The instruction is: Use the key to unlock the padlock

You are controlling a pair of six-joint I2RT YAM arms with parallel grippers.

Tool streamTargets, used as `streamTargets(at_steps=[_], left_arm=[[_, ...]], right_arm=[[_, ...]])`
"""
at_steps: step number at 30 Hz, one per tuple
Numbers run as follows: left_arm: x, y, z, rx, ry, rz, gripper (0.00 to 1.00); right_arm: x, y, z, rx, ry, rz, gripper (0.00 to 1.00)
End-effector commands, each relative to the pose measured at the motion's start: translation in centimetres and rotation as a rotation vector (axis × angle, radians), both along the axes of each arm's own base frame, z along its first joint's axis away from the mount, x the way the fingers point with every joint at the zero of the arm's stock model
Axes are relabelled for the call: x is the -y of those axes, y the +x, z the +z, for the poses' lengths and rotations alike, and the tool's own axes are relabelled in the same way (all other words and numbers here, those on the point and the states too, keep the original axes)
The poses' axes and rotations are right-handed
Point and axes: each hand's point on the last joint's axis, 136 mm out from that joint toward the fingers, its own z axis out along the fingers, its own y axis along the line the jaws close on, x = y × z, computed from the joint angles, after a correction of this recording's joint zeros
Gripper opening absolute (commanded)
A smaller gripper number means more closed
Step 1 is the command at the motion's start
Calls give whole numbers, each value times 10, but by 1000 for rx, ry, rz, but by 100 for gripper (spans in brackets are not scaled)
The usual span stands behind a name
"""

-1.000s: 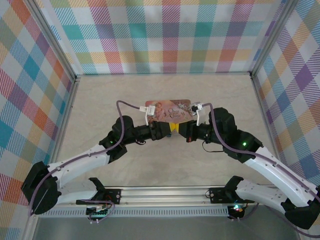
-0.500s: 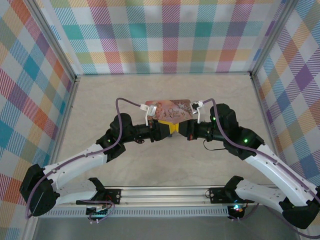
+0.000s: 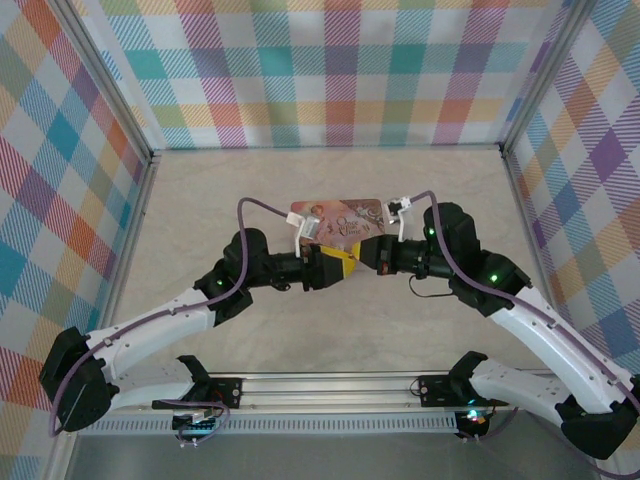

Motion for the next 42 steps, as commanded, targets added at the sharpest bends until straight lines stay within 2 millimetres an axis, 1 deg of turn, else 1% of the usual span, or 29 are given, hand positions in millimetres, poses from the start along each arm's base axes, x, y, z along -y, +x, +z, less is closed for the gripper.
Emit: streamTargets(at_steps=[1,5,8,14,18,19,23,26,28,31,33,34,42], left_arm=[[-3,-14,10,63,-19,-28,52],[-5,-15,13,76,-18,-26,51],[-4,-14,11,75,-5,-25,50],[-2,-11,14,83,1,-19,48],[-2,-9,15,86,6,-10,40],[-2,-8,15,86,8,-7,36],[-4,-9,15,86,17,4,25],[-7,-9,13,88,31,12,19],[-7,-9,14,93,36,13,11],[-8,-9,14,95,43,13,7],[-7,-9,14,96,49,12,1],[-8,-9,14,96,53,13,0],[-10,-6,8,88,107,33,0]], right_arm=[[-1,5,22,35,55,-12,0],[-2,4,20,28,63,-5,0],[-3,2,21,25,70,9,0],[-11,-6,22,1,99,73,0],[-8,-8,21,4,94,68,0],[-8,-7,20,4,92,64,0],[-5,-8,20,11,83,58,0],[-5,-9,18,7,82,65,0],[-5,-10,17,6,81,70,0],[-5,-11,14,3,76,74,1],[-4,-13,12,-1,69,77,1],[-4,-13,11,0,65,76,1],[0,-18,2,-3,31,91,4]])
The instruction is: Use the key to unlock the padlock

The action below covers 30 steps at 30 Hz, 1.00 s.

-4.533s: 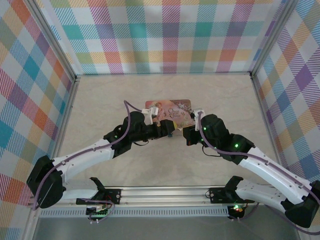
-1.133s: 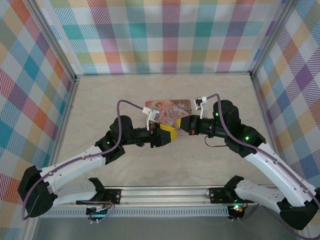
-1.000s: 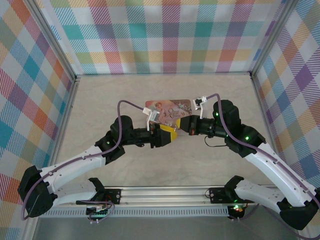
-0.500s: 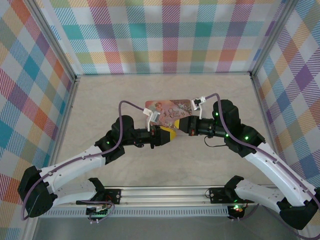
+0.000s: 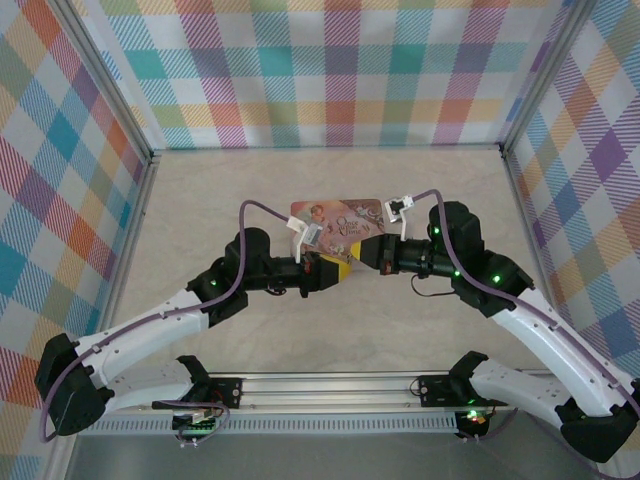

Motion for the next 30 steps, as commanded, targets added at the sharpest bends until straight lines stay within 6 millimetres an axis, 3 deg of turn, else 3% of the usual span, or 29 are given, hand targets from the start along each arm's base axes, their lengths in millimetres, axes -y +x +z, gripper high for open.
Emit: streamTargets(at_steps=[1,4,7,9,19,30], left_arm=[[-3,-2,21,58,-13,11,0],[-3,0,16,41,29,20,0],[-2,2,9,11,86,14,0],[-1,2,3,-12,128,6,0],[-2,-7,-27,-117,334,-68,0],[1,-36,-14,-132,321,-253,0]], right_arm=[[4,-7,-9,-1,-28,28,5],[6,-7,-16,0,-53,28,14],[13,-3,-25,4,-81,-9,35],[20,0,-30,9,-102,-38,41],[40,7,-35,101,-129,-84,42],[14,-10,-26,128,-8,141,42]])
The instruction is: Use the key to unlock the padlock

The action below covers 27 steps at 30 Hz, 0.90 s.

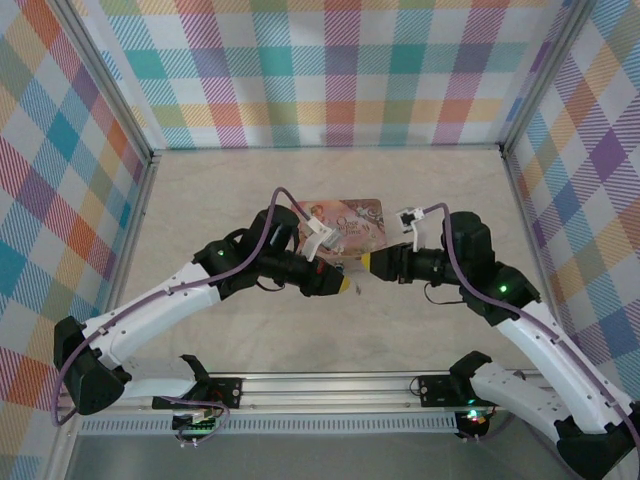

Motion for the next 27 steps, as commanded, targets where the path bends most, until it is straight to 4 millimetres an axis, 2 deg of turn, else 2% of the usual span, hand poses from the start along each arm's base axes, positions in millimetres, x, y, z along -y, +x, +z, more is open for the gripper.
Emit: streamTargets(at_steps=[1,5,9,13,16,20,22,26,27], left_arm=[[0,-16,13,1,-21,-87,0],[0,-12,13,11,-20,-65,0],[-3,-3,-2,18,27,-9,0],[-10,8,-21,11,88,74,35],[-19,18,-40,6,139,163,48],[-41,32,-69,-14,195,345,52],[-51,34,-80,-37,191,419,59],[-77,34,-105,-78,220,558,60],[-82,35,-109,-84,228,587,63]], right_arm=[[-13,-10,3,22,49,118,41],[-15,-7,-10,-8,30,118,44],[-5,4,-33,-38,-31,21,46],[9,10,-69,-125,-121,-84,43],[20,9,-107,-224,-224,-143,36],[25,-6,-156,-305,-352,-181,34],[27,-11,-171,-327,-402,-198,34],[25,-22,-196,-389,-478,-234,36],[23,-25,-199,-397,-492,-235,37]])
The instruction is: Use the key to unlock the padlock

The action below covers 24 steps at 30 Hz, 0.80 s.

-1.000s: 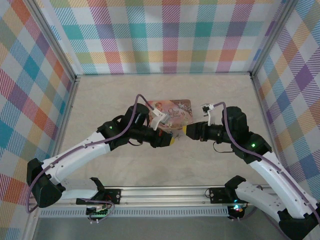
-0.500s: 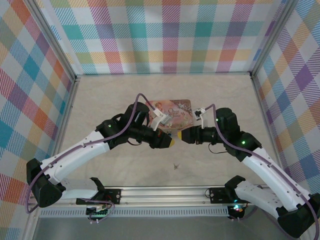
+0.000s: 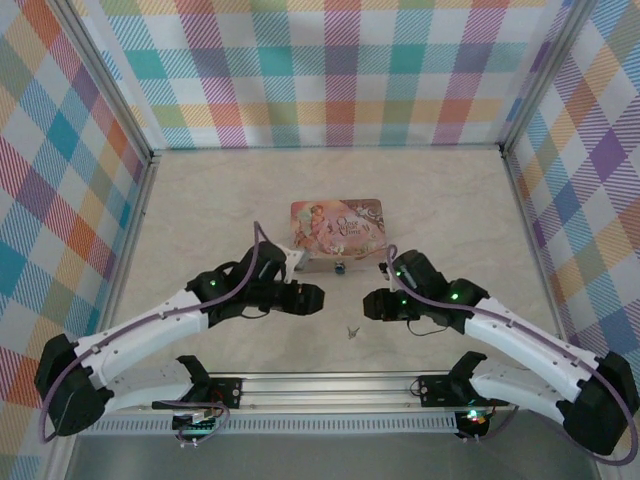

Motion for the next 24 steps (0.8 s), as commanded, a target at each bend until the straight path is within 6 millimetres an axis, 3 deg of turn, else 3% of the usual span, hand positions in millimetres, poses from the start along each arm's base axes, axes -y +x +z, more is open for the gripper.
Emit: streamTargets(at_steps=[1,4,10,16,24], left_arm=[[-18,13,-3,19,-9,174,64],[-27,13,-14,5,11,218,69],[-28,8,-22,-26,2,223,71],[-30,8,-27,-29,7,232,71],[-35,6,-32,-27,10,240,71]], right_arm=[[3,-2,-17,-30,-88,-83,38],[-2,-11,-31,-72,-163,-97,39],[-13,-22,-59,-123,-284,-140,42],[-36,-22,-74,-142,-326,-138,41],[-41,-18,-87,-158,-386,-165,38]])
